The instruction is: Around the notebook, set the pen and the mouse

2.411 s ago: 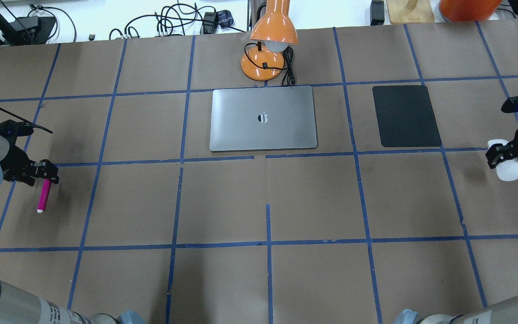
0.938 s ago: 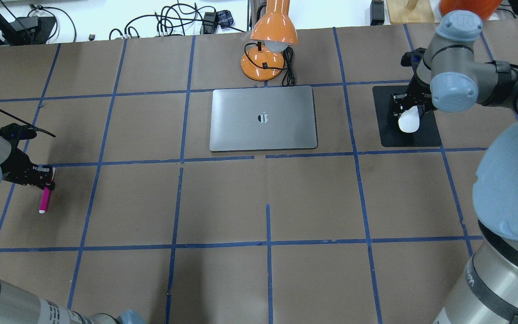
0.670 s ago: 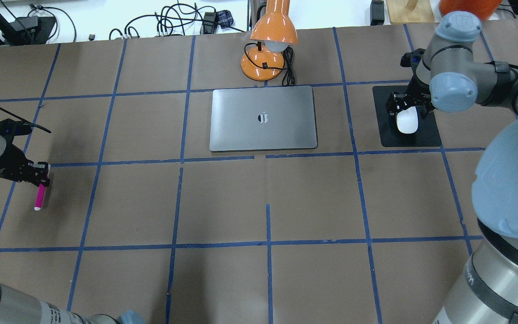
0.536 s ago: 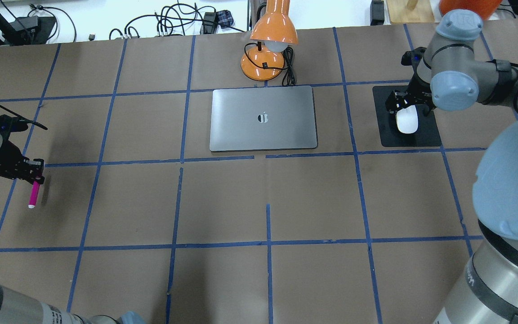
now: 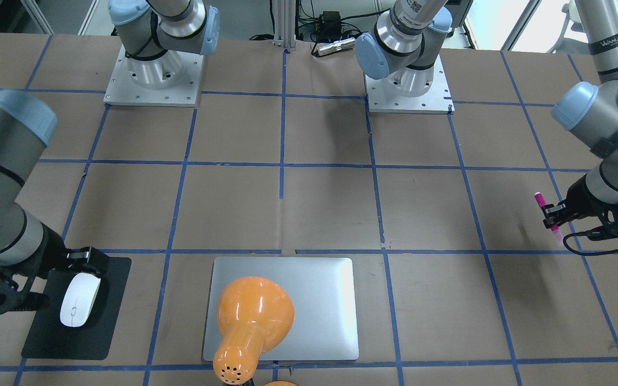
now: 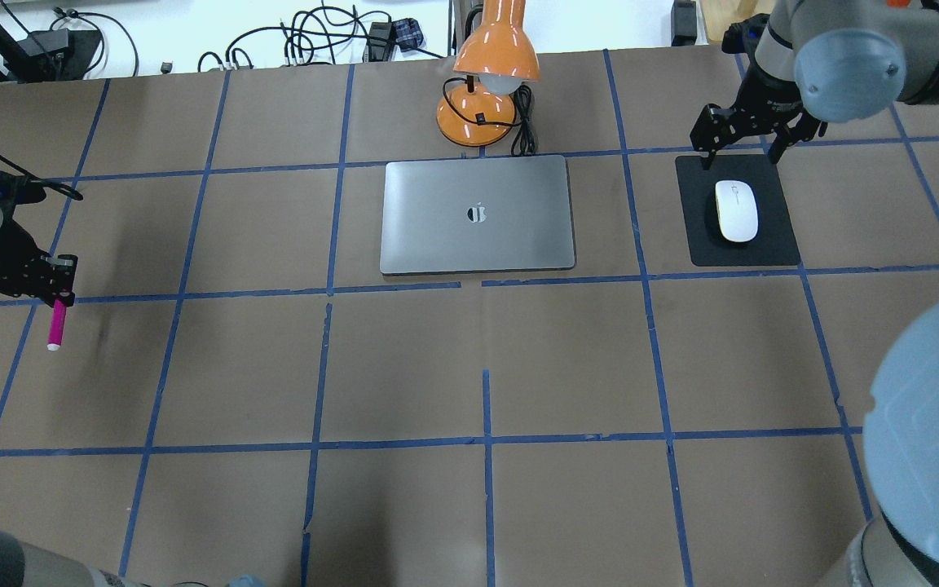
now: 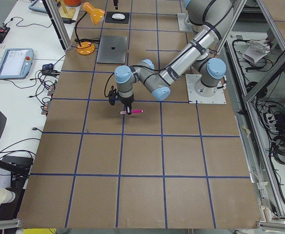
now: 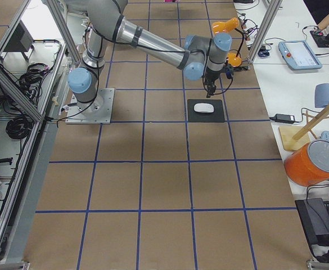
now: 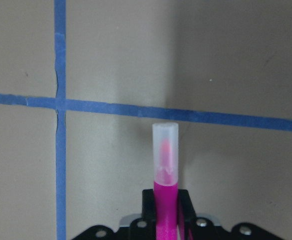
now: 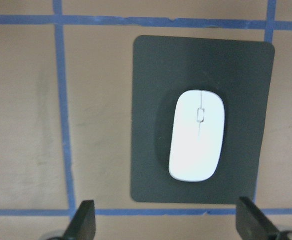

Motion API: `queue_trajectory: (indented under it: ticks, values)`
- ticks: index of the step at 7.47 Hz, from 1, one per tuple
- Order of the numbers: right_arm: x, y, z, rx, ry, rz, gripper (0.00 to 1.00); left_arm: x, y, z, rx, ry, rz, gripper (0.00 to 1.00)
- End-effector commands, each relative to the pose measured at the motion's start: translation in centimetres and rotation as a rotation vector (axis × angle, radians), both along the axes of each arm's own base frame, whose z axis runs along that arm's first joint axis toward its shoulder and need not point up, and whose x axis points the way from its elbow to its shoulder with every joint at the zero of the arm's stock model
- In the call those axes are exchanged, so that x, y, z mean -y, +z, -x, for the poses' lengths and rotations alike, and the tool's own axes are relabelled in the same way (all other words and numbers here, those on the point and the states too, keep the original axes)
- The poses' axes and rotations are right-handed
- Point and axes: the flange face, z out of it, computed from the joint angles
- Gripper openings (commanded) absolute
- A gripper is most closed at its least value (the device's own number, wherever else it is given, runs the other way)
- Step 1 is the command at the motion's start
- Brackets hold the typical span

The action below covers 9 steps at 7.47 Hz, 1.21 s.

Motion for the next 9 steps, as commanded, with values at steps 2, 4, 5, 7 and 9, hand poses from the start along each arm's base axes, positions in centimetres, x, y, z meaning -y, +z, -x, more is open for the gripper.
queue_trajectory:
  ticks: [2,4,5,7,9]
  values:
    - [-10.0,10.8,-10.9,-0.005,0.033,0.078,1.00,2.0,3.8,7.0,0.024,0.079,0.040,0.00]
    - [-13.3,15.7,-10.2,-0.003,0.024,0.081,1.00,2.5,5.0,12.5,0.022,0.168,0.067,0.00]
    - [-14.8,16.4,-10.2,-0.001,0.025,0.054,1.00,2.5,5.9,15.6,0.009,0.217,0.087,0.00]
    - [-13.2,14.8,-10.1,0.002,0.019,0.027,1.00,2.4,6.4,21.1,-0.049,0.321,0.112,0.00]
    - [-12.2,14.4,-10.7,0.058,0.014,0.019,1.00,2.4,5.7,24.3,-0.050,0.389,0.105,0.00]
